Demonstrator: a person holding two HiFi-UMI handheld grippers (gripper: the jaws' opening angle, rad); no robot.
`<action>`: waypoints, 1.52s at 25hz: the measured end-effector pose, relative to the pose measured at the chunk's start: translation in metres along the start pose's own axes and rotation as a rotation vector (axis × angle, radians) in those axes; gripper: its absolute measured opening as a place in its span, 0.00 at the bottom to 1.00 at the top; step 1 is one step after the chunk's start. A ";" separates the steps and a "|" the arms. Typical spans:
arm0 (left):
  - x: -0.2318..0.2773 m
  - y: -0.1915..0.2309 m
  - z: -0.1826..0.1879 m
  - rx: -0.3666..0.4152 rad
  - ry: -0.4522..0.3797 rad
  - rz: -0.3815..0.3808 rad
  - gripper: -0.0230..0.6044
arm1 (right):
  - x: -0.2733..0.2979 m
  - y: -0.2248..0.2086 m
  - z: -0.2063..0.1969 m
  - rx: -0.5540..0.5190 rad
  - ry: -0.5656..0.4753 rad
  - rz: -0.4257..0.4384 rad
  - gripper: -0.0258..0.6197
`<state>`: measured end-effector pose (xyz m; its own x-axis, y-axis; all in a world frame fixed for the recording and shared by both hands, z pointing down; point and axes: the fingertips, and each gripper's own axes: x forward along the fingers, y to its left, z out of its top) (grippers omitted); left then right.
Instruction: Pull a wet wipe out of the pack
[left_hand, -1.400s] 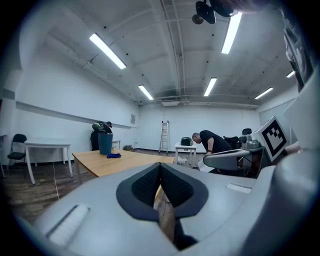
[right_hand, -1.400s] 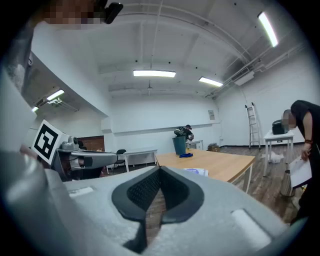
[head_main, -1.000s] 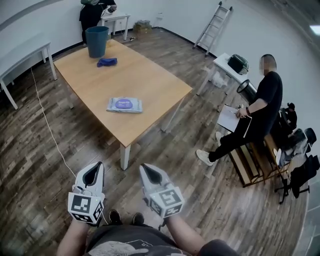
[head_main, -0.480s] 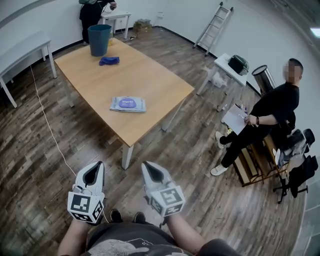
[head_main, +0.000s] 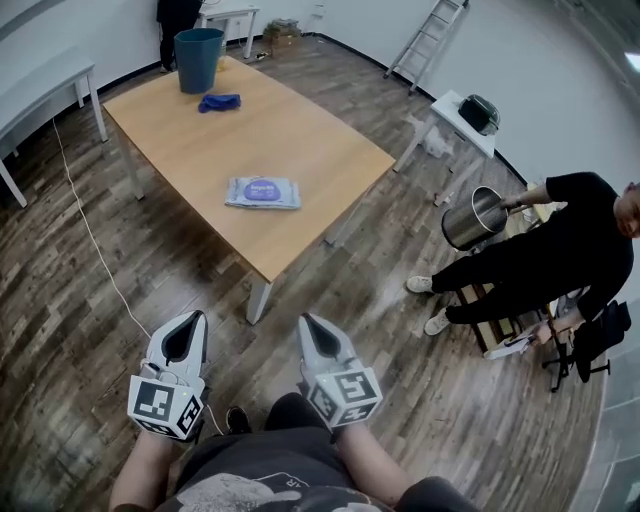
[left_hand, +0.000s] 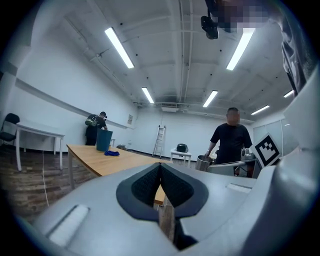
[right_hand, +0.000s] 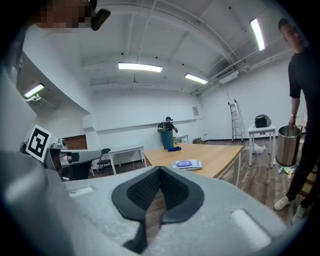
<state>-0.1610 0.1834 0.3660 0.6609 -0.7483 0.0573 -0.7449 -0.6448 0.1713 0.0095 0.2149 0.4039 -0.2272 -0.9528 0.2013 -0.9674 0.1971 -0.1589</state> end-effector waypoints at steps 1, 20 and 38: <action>0.003 0.003 -0.003 -0.001 0.010 0.000 0.07 | 0.002 0.000 -0.003 0.000 0.009 0.001 0.03; 0.183 0.066 0.005 -0.002 0.041 0.106 0.07 | 0.173 -0.138 0.031 0.042 0.039 0.060 0.03; 0.311 0.127 -0.047 0.054 0.264 0.148 0.08 | 0.294 -0.185 0.035 -0.017 0.145 0.167 0.03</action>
<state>-0.0460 -0.1241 0.4519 0.5403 -0.7729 0.3328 -0.8340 -0.5443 0.0898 0.1253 -0.1100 0.4589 -0.3973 -0.8635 0.3107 -0.9164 0.3549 -0.1854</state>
